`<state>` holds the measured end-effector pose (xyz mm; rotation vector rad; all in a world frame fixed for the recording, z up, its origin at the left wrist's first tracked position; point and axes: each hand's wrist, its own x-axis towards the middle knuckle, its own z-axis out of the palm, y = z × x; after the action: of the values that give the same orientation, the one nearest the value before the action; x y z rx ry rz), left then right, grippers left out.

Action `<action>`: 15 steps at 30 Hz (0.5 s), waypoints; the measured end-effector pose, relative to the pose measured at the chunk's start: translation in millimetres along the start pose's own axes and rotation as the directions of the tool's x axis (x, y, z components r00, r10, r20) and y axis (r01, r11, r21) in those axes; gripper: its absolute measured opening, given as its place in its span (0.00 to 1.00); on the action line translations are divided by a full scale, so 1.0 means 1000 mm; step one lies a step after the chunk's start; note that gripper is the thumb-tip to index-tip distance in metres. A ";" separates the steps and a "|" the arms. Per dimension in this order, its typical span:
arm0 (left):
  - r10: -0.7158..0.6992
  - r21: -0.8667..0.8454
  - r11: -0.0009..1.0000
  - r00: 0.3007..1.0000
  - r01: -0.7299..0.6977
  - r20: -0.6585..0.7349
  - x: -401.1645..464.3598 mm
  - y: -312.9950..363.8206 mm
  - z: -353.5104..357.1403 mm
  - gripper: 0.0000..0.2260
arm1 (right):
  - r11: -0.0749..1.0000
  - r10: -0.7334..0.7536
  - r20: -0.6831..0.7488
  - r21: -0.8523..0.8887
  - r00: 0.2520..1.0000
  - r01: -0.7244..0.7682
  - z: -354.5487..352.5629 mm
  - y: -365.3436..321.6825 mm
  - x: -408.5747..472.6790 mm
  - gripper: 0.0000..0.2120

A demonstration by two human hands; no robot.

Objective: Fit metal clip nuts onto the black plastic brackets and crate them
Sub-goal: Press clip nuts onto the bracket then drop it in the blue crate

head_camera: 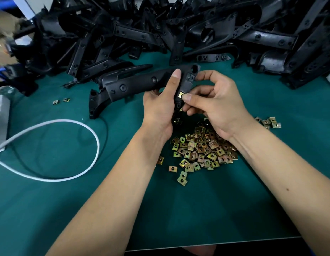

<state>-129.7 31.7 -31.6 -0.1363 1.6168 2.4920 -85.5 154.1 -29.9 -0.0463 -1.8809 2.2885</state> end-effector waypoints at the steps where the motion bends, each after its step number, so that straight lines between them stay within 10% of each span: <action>1: 0.011 -0.016 1.000 1.000 -0.012 -0.013 0.000 0.000 0.000 0.17 | 1.000 -0.003 0.003 -0.019 1.000 0.004 0.001 0.000 0.001 0.23; 8: -0.031 -0.255 0.967 0.980 -0.021 -0.198 0.017 0.018 -0.013 0.12 | 0.927 -0.014 -0.106 -0.374 0.994 -0.027 -0.010 -0.011 0.033 0.04; 15: -0.065 -0.326 0.945 0.979 -0.002 -0.194 0.023 0.021 -0.022 0.12 | 0.375 -0.022 -0.042 -0.926 0.999 -0.031 0.005 0.002 0.082 0.08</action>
<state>-156.9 4.8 -25.5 -0.4676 1.2362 2.7765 -167.0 162.0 -24.0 -0.2478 -2.8500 0.8510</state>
